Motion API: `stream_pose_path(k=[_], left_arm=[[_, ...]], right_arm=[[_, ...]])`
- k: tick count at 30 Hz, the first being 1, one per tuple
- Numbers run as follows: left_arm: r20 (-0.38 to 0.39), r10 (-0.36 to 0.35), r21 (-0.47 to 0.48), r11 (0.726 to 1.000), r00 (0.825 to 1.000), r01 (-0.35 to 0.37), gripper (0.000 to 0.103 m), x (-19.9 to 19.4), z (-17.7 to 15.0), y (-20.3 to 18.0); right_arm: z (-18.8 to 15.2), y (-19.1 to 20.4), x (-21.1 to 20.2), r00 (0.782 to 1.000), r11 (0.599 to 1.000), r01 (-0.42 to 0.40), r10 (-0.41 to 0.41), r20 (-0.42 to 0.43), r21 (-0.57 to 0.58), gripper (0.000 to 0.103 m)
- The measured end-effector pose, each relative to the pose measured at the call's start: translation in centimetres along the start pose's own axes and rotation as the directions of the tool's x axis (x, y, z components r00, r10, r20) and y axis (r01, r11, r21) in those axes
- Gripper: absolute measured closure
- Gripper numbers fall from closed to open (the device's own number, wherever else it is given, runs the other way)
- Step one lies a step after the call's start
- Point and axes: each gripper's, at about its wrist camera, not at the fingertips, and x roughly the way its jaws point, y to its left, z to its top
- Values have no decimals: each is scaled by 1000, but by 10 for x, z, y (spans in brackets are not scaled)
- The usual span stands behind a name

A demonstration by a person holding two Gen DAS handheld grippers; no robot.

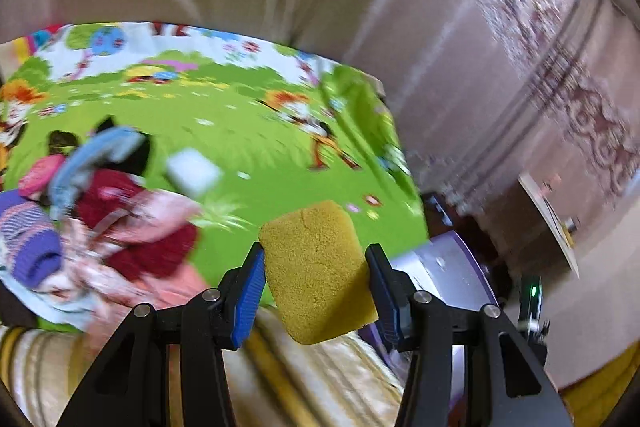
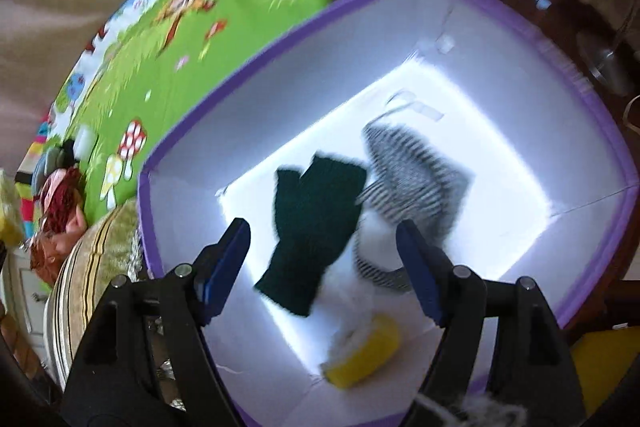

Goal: Organize soft objects
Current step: 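Carry the green glove into the box and open the right gripper, then move the yellow sponge over the box and open the left gripper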

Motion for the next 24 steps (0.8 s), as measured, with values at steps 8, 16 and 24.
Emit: stream_pose_path(k=[8, 16, 24], left_arm=[[-153, -104, 118, 985, 983, 123, 52, 29, -34, -73], [-257, -155, 191, 959, 954, 208, 39, 44, -66, -122], [-305, -157, 204, 953, 939, 225, 30, 47, -78, -126]], right_arm=[[11, -19, -58, 977, 995, 95, -92, 194, -7, 23], [10, -31, -76, 965, 996, 86, -88, 247, 17, 22], [9, -25, -79, 962, 998, 68, -64, 265, -6, 20]])
